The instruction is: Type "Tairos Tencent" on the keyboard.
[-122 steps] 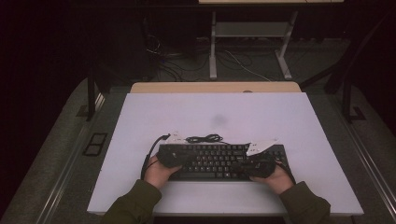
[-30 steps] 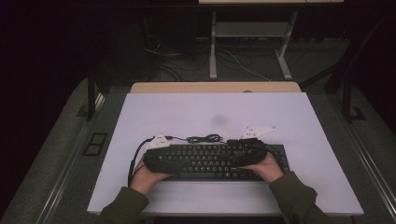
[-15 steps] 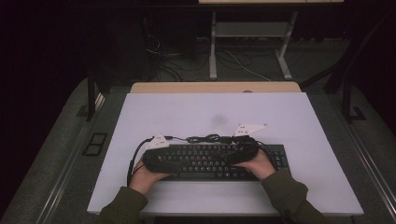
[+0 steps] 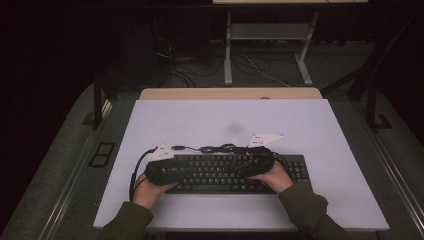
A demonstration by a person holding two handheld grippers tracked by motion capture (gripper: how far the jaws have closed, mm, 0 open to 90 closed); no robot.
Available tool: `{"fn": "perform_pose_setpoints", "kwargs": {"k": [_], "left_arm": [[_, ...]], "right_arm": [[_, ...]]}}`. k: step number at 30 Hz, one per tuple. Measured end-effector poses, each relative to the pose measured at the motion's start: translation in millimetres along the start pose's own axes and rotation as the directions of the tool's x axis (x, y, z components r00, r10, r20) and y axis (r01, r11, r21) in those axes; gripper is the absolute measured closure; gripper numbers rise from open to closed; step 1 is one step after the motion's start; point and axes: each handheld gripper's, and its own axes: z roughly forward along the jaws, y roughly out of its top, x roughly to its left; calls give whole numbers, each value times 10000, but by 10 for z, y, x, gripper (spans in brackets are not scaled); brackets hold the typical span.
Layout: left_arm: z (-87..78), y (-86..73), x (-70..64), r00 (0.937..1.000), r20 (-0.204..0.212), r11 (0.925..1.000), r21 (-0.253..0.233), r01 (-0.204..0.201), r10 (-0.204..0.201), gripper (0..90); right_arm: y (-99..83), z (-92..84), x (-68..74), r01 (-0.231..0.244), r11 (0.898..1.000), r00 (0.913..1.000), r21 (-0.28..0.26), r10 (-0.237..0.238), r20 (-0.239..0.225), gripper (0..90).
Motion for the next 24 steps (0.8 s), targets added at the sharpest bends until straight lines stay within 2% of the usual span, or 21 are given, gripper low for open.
{"fn": "perform_pose_setpoints", "kwargs": {"k": [3,4,12,17,24], "left_arm": [[-22,-7,-4,9999,-110,10000,10,23,-23,721],[-28,-12,-4,9999,-129,10000,-6,1,-1,721],[-116,-89,30,9998,-199,9998,191,87,-83,892],[-110,-118,82,9996,-271,9991,404,136,-125,893],[-63,-150,92,9997,-164,9972,715,209,-198,893]], "right_arm": [[-1,-5,-2,28,10000,10000,-14,-28,44,223],[-1,-5,-2,28,10000,10000,-14,-28,44,223],[-8,-18,-6,33,10000,10000,-16,-33,86,219],[-13,-8,2,48,10000,9999,22,-48,127,215],[-21,7,12,60,10000,9999,56,-61,133,213]]}}
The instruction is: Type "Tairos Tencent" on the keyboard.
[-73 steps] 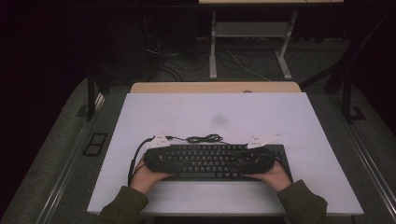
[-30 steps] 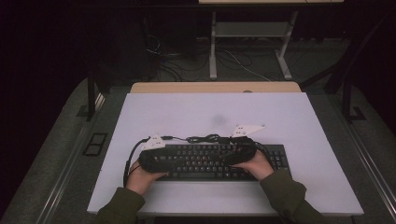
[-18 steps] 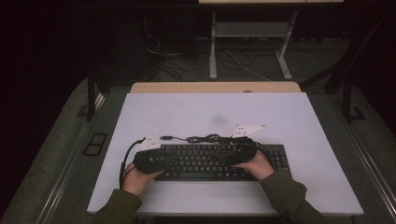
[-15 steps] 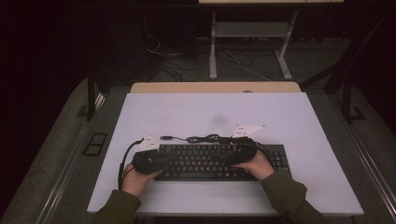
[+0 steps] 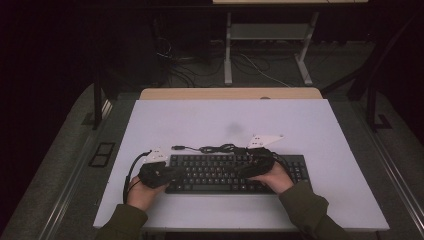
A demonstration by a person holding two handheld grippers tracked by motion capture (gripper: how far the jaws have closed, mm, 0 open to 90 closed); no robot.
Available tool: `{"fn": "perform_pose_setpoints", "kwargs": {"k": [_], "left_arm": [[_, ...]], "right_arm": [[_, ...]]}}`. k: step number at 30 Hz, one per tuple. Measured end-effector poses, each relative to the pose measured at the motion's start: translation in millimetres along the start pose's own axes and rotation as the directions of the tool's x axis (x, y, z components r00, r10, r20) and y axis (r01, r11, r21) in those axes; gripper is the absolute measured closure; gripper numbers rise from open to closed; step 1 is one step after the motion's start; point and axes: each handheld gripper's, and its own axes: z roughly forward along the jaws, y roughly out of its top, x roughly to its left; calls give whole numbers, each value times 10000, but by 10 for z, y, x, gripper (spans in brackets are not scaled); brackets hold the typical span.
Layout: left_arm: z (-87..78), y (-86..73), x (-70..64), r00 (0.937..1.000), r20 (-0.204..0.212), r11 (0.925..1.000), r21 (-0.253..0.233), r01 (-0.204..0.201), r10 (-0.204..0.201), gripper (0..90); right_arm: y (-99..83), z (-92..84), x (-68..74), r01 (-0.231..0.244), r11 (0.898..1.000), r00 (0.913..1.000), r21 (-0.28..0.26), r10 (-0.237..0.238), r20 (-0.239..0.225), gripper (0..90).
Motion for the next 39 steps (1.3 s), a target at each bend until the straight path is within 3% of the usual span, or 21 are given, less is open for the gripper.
{"fn": "perform_pose_setpoints", "kwargs": {"k": [25,39], "left_arm": [[57,-25,11,9999,-90,9993,357,-78,81,893],[35,-8,-1,9999,-99,9997,236,-120,122,893]], "right_arm": [[-20,16,2,29,10000,9999,94,-30,145,209],[-25,16,-6,33,9999,9997,161,-37,230,209]]}}
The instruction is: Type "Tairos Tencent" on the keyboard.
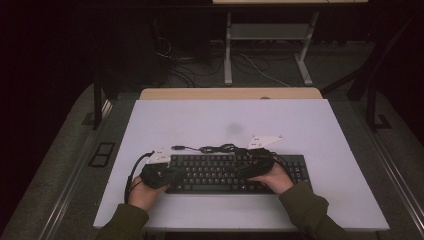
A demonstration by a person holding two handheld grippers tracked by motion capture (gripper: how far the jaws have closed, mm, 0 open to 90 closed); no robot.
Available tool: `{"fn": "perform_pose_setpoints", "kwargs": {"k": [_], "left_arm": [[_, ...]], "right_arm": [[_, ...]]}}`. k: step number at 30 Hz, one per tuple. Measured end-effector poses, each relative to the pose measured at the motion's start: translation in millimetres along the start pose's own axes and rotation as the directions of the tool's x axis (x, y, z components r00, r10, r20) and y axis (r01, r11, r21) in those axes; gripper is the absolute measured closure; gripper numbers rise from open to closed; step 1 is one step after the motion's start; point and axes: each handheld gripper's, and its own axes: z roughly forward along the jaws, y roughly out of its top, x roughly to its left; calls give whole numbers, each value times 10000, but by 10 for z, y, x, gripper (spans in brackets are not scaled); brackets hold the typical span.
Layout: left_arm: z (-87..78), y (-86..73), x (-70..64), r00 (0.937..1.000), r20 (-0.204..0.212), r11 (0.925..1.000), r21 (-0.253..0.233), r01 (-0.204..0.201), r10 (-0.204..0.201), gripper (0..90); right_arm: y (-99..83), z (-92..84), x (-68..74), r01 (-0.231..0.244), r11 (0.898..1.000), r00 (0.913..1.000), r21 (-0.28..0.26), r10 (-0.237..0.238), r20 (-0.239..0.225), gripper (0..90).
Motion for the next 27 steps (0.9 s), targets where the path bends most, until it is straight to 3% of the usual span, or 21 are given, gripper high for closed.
{"fn": "perform_pose_setpoints", "kwargs": {"k": [12,20,27], "left_arm": [[-39,35,-26,10000,97,9995,-331,-6,9,860],[-35,61,-65,9999,148,9982,-607,-21,30,736],[-1,84,-103,9999,158,9970,-768,-34,46,577]], "right_arm": [[1,-11,-9,-47,10000,10000,-47,47,41,209],[0,-11,-9,-82,9999,10000,-79,82,21,200],[-2,-10,-10,-126,9999,9999,-80,126,13,191]]}}
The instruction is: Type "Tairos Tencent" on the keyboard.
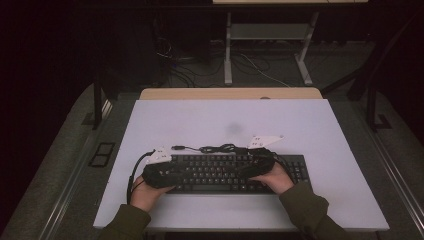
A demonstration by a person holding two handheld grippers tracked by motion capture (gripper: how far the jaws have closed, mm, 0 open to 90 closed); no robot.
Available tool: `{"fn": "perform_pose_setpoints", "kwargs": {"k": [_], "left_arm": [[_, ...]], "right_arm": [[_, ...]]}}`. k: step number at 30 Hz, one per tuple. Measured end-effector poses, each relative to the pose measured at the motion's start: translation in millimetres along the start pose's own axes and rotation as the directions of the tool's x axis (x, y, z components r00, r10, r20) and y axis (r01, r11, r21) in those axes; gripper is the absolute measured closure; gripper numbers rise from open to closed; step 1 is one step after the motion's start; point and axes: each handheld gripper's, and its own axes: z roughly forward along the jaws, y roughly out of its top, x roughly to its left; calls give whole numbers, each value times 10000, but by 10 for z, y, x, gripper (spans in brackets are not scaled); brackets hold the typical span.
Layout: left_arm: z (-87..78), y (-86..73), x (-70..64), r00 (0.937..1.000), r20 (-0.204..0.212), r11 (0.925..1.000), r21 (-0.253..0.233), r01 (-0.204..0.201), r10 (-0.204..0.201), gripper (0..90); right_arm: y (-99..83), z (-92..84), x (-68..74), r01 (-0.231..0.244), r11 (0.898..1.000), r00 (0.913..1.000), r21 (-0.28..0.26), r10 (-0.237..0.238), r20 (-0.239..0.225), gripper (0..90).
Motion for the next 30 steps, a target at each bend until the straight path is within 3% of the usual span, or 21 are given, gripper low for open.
{"fn": "perform_pose_setpoints", "kwargs": {"k": [5,18,26,30], "left_arm": [[29,20,-24,9999,-51,9997,-203,155,-156,421],[118,55,-65,9997,-158,9995,-254,171,-175,178],[142,62,-79,9999,-25,9994,-318,105,-106,130],[166,65,-88,10000,-65,9998,-191,60,-62,52]], "right_arm": [[4,0,-7,20,10000,10000,1,-20,-5,191],[53,39,-18,65,9999,9998,125,-63,-174,219],[93,94,-40,110,9993,9990,370,-93,-448,337],[84,121,-33,211,9980,9988,595,-184,-456,433]]}}
